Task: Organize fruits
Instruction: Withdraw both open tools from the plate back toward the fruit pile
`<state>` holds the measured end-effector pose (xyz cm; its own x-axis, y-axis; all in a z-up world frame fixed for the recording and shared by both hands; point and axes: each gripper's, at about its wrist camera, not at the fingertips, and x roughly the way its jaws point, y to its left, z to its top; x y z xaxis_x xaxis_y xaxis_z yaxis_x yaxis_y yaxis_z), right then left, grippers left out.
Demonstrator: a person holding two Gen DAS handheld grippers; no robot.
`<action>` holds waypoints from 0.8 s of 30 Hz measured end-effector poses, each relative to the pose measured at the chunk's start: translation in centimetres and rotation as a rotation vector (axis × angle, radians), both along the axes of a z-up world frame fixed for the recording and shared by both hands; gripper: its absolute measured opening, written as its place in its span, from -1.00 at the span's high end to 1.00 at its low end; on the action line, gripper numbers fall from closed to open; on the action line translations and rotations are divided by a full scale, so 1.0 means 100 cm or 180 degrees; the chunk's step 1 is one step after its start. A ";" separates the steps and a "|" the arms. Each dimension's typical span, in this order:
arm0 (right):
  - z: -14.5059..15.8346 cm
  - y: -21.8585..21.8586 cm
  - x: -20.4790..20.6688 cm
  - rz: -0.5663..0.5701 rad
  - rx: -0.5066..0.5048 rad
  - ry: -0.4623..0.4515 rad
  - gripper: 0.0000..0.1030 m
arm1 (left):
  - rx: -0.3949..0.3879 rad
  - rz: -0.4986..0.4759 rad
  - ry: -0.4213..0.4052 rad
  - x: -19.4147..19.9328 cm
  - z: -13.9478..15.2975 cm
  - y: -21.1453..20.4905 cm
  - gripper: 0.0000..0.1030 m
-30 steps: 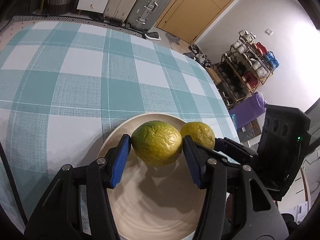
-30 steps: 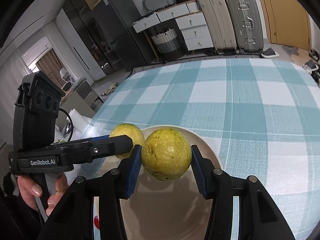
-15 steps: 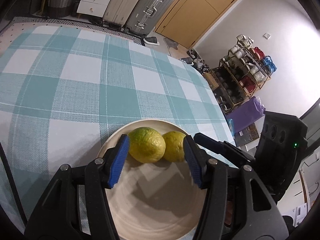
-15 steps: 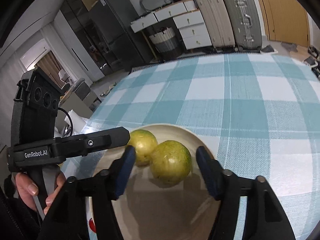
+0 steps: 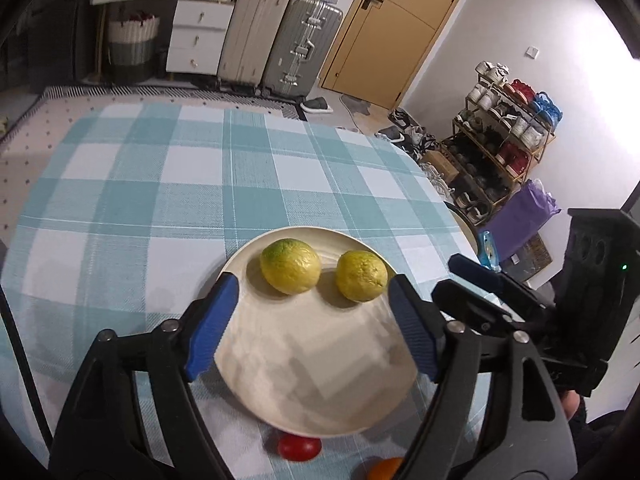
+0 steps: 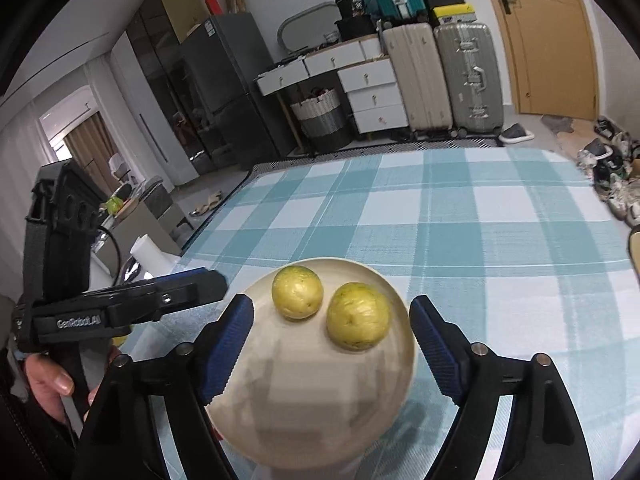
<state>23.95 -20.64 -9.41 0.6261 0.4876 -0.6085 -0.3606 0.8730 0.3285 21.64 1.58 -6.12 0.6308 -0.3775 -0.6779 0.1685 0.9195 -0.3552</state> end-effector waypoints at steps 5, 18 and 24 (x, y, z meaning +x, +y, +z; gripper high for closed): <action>0.013 -0.004 -0.023 -0.0052 0.0007 -0.0146 -0.70 | 0.0279 0.0113 -0.0130 -0.031 0.016 -0.006 -0.54; 0.040 -0.006 -0.091 -0.0050 0.0078 -0.0432 -0.95 | 0.0430 0.0249 -0.0271 -0.104 0.031 -0.010 -0.87; 0.043 -0.007 -0.118 -0.0042 0.0089 -0.0486 -1.00 | 0.0404 0.0325 -0.0333 -0.136 0.032 -0.007 -0.98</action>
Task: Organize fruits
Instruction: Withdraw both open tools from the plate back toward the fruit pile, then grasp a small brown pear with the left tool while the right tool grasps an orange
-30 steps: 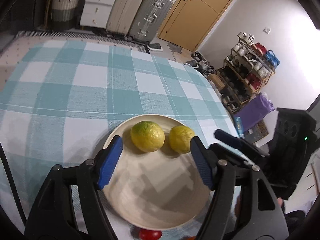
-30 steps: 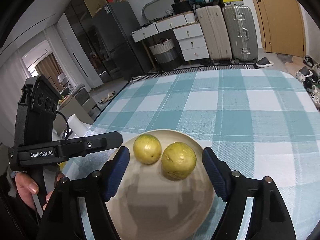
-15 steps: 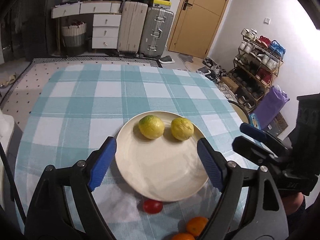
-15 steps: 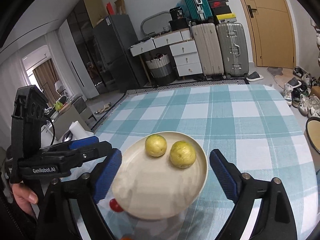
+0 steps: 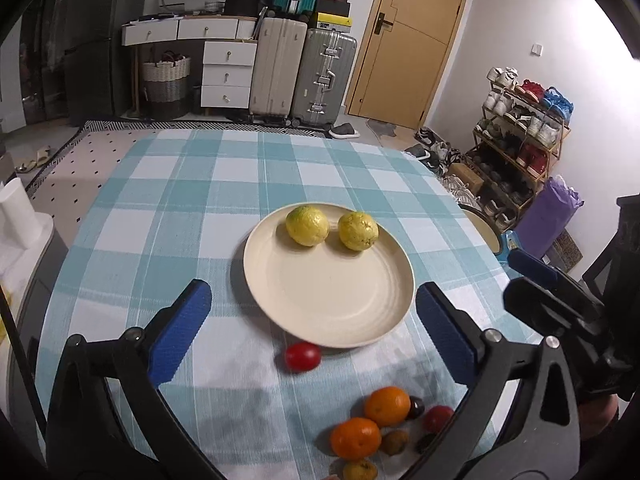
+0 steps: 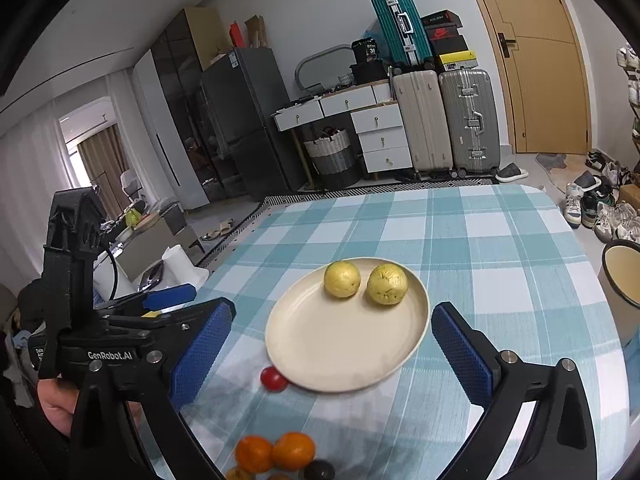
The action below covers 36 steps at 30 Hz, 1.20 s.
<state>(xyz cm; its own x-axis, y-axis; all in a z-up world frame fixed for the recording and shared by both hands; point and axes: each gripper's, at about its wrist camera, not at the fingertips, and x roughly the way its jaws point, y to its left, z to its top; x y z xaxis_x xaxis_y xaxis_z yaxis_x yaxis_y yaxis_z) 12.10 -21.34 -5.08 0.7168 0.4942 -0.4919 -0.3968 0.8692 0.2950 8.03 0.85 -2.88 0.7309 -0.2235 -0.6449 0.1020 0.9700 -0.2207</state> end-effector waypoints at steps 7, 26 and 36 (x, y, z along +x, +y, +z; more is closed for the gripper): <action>0.001 -0.002 -0.031 -0.0030 0.0009 -0.0076 -1.00 | -0.0036 -0.0004 0.0045 -0.027 -0.009 0.003 -0.98; -0.008 -0.007 -0.079 -0.0175 -0.0043 -0.0162 -1.00 | -0.0059 -0.0194 0.0440 -0.080 -0.073 -0.003 -0.98; -0.015 -0.003 -0.085 -0.0158 -0.0049 -0.0083 -1.00 | -0.0047 -0.0386 0.0568 -0.091 -0.097 -0.018 -0.97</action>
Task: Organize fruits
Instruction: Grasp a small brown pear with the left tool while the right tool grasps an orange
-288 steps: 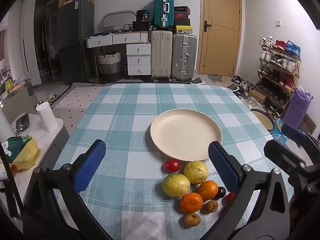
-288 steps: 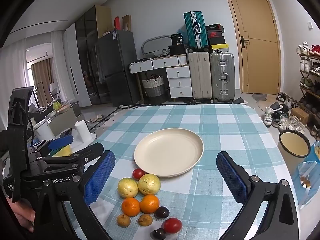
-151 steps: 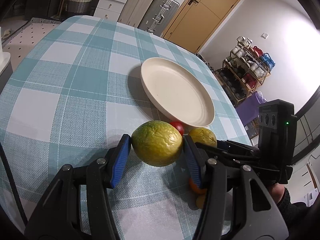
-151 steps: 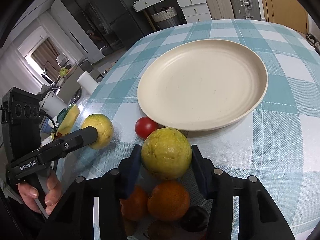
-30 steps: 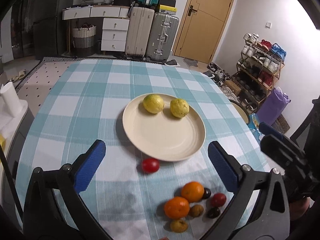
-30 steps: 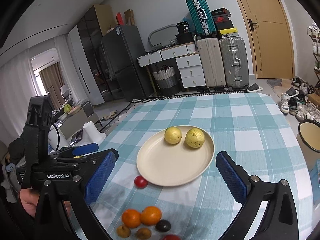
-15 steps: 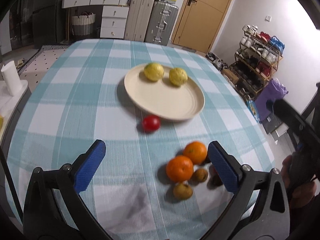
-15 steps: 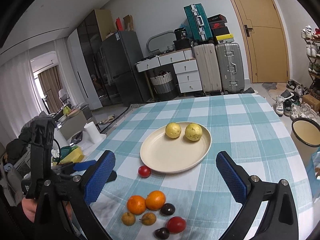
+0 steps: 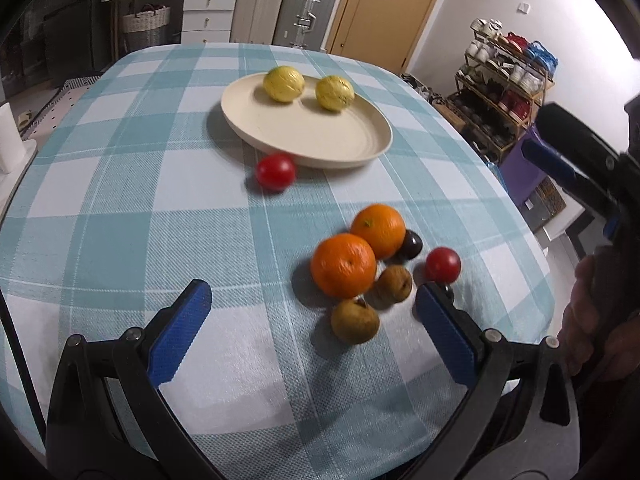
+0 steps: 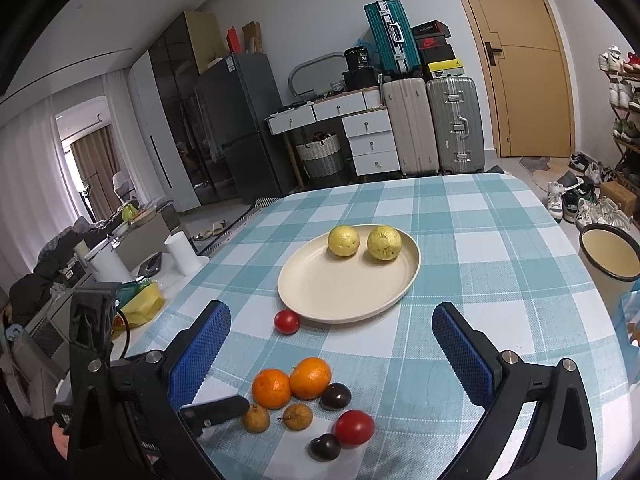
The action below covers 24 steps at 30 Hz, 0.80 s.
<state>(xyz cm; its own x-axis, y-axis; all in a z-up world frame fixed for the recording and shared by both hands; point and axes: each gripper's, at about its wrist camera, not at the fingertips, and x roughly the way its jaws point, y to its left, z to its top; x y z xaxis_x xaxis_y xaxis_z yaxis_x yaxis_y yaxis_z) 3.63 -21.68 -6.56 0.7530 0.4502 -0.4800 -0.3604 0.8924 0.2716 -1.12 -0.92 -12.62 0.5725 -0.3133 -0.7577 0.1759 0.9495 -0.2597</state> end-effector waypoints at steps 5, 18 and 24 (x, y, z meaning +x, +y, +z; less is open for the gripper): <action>-0.003 0.002 0.002 0.0009 -0.0021 0.0127 -1.00 | -0.0008 -0.0062 0.0036 -0.001 -0.007 -0.004 -0.97; -0.006 0.010 0.001 -0.0051 -0.0236 0.0172 -1.00 | -0.0105 -0.0299 0.0156 -0.001 -0.019 -0.011 0.00; -0.008 0.013 0.002 -0.0084 -0.0309 0.0205 -1.00 | -0.0236 -0.0404 0.0215 -0.002 -0.021 -0.010 0.51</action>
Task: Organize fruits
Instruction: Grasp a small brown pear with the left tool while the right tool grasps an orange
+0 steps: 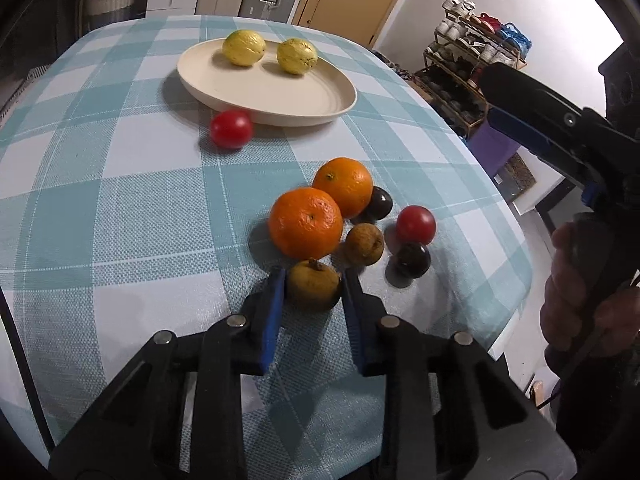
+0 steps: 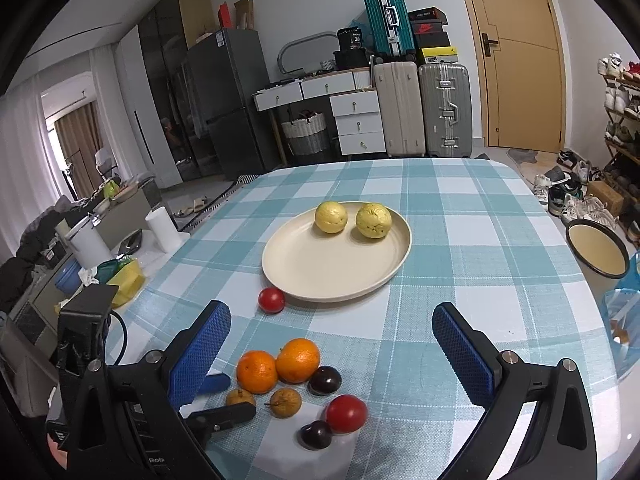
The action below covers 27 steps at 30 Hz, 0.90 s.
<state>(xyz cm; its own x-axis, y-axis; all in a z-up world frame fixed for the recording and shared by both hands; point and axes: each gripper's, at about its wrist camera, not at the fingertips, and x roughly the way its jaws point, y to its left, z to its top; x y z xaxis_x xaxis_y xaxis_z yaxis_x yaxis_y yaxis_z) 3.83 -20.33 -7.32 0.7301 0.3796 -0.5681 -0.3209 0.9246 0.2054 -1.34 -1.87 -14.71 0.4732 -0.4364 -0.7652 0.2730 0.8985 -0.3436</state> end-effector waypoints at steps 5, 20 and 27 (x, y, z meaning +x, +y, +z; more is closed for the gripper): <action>-0.002 0.001 0.001 -0.0013 -0.0018 0.0027 -1.00 | -0.0029 -0.0009 -0.0013 -0.003 0.000 0.001 0.51; -0.018 0.002 0.010 0.0091 0.0037 0.0212 -1.00 | -0.0110 0.0089 -0.0165 -0.011 0.021 0.024 0.52; -0.037 0.014 0.020 0.0270 0.0003 0.0406 -1.00 | -0.0117 0.0160 -0.0247 -0.012 0.032 0.036 0.52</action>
<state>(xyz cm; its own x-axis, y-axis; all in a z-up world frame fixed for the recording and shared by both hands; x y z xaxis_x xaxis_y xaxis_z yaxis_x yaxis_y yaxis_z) 5.85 -18.90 -11.07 0.6174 0.4374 -0.6538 -0.3692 0.8951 0.2502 -2.57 1.77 -11.48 0.5524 -0.4377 -0.7094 0.2548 0.8990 -0.3562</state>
